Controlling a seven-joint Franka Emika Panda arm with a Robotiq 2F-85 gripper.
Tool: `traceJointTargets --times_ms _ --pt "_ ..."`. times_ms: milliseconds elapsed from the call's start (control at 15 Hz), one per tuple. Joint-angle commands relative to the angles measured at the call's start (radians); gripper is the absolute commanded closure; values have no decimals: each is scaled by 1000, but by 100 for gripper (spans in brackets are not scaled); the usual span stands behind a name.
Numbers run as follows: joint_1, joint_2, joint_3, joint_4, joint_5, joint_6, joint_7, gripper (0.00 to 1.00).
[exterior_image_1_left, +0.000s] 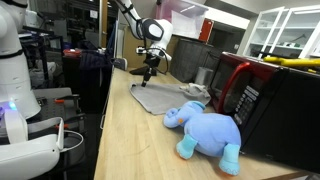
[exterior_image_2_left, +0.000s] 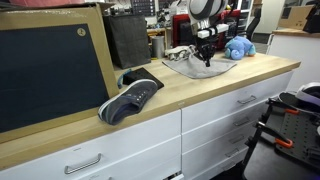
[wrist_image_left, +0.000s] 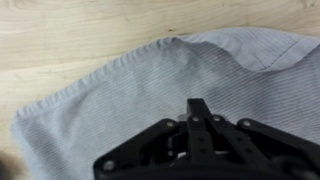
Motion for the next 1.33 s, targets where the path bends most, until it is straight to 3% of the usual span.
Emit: traceJointTargets --times_ms 0,667,1267 --pt "16 -20 19 -40 43 32 43 100" --pt "61 -16 29 -146 5 136 94 100" --pt "83 -79 49 -207 11 81 90 100"
